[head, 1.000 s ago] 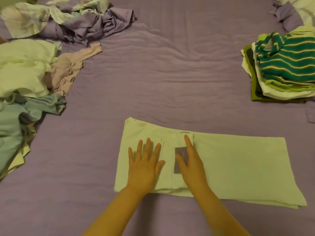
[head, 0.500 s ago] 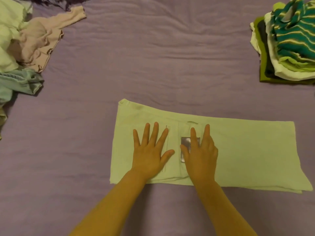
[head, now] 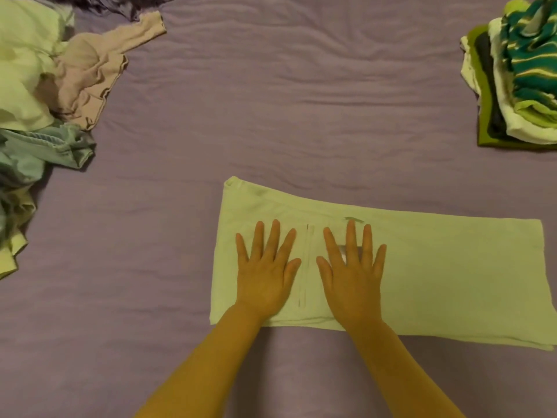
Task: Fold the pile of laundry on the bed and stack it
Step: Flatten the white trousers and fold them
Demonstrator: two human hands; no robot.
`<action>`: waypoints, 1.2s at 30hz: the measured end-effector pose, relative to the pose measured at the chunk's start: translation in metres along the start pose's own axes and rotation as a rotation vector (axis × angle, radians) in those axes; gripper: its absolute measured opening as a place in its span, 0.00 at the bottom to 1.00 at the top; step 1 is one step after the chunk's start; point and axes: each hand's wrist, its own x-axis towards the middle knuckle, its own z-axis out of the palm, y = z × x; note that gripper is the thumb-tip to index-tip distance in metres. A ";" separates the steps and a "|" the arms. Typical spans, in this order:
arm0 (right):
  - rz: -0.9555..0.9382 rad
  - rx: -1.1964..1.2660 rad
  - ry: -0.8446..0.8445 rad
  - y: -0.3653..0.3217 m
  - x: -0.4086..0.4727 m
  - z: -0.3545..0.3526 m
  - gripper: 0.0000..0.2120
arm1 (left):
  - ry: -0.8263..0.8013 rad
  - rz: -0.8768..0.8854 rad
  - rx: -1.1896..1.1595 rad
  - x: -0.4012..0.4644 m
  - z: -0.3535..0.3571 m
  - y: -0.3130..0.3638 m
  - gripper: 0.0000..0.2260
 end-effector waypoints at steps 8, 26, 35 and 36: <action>-0.061 -0.030 -0.157 -0.009 -0.001 0.018 0.33 | 0.015 -0.500 -0.419 -0.003 -0.016 -0.037 0.33; 0.032 1.127 -0.004 -0.042 -0.039 -0.141 0.25 | -0.305 -0.313 -1.572 -0.014 -0.181 0.053 0.10; 0.012 0.739 0.158 0.092 -0.066 -0.172 0.28 | -0.444 0.028 -1.402 -0.003 -0.184 0.166 0.19; 0.006 0.674 0.159 0.108 -0.068 -0.172 0.29 | -0.408 0.072 -1.334 0.000 -0.180 0.178 0.16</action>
